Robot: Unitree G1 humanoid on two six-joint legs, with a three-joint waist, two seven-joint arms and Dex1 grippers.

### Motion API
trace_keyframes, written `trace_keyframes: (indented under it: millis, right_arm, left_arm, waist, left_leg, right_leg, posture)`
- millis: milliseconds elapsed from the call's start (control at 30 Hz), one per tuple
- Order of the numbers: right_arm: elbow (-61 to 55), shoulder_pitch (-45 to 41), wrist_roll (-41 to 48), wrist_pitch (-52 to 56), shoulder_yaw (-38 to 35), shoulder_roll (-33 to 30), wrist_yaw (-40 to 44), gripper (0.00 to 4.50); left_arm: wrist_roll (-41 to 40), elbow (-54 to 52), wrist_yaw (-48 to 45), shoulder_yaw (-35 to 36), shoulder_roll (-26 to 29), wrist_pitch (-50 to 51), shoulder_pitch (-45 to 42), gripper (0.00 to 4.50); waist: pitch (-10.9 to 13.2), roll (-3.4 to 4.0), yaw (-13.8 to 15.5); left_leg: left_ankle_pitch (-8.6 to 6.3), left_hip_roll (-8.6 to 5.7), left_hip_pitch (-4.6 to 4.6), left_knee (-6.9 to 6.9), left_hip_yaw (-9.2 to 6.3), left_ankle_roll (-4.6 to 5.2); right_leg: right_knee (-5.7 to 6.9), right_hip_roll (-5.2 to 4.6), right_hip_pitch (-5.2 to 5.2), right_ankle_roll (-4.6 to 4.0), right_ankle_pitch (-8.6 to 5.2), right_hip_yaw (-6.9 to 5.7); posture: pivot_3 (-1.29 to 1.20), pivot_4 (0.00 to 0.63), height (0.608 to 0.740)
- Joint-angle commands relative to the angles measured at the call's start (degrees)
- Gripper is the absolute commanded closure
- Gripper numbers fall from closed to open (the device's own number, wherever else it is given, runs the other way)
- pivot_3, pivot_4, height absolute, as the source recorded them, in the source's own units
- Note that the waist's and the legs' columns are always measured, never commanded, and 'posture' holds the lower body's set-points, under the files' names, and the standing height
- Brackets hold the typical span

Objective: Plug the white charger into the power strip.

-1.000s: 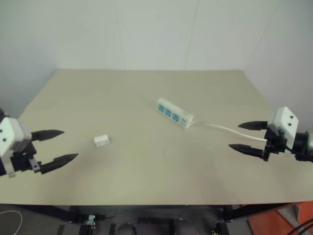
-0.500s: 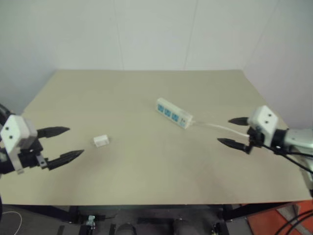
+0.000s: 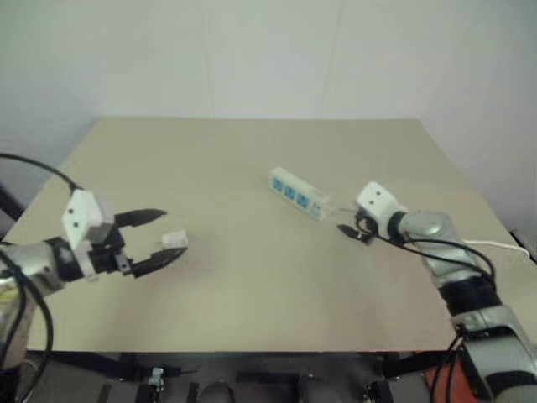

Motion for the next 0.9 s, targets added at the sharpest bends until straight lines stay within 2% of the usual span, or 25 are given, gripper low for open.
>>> trace_keyframes:
  millis: [33, 133, 467, 667, 900]
  right_arm:
    - [4.91, -2.78, -2.69, -4.82, 0.61, 1.59, -2.06, 0.19]
    - [7.22, -3.72, -3.69, -6.42, 0.68, 2.65, -1.83, 0.89]
    - [9.55, -4.63, -4.42, -9.01, 0.46, 3.96, -0.91, 4.43]
    - [5.93, -4.13, 0.23, -7.35, -2.49, 6.07, 1.63, 4.47]
    - [-13.63, 1.83, 21.76, 7.43, -11.79, 9.39, 14.94, 4.47]
  left_arm:
    - [-0.60, -0.45, 0.21, 0.32, 0.08, -1.77, -1.33, 0.00]
    - [-0.59, -0.46, 0.16, 0.08, -0.06, -2.11, -1.09, 0.00]
    - [-0.77, -1.04, 0.37, 0.72, -0.37, -2.41, 0.34, 0.00]
    - [-0.84, -0.98, 0.65, 0.69, -0.44, -2.44, 0.20, 0.00]
    - [-1.00, -1.04, 0.62, 1.02, -0.15, -2.22, 0.40, 0.00]
  waist:
    - [0.00, 0.00, -0.11]
    - [0.00, 0.00, -0.17]
    - [0.00, 0.00, -0.98]
    - [0.00, 0.00, -1.33]
    - [0.01, 0.01, -1.14]
  left_leg:
    - [0.00, 0.01, 0.00, -0.03, -0.01, 0.00]
    - [0.00, 0.00, -0.01, -0.03, -0.01, 0.00]
    - [0.00, 0.00, 0.02, -0.02, -0.03, 0.00]
    - [0.00, 0.01, 0.02, -0.03, -0.03, 0.00]
    - [0.00, 0.04, 0.02, -0.06, -0.08, 0.01]
  right_leg:
    - [0.00, 0.01, -0.01, 0.00, 0.00, 0.00]
    - [0.00, 0.00, -0.01, 0.00, 0.00, 0.01]
    - [0.03, 0.01, 0.00, 0.00, 0.00, 0.02]
    - [0.04, 0.02, 0.00, 0.00, 0.00, 0.02]
    - [0.06, 0.07, -0.01, 0.00, 0.00, 0.03]
  posture:
    - [0.00, 0.150, 0.740]
    - [0.00, 0.150, 0.740]
    - [0.00, 0.150, 0.740]
    - [0.00, 0.150, 0.740]
    - [0.00, 0.150, 0.740]
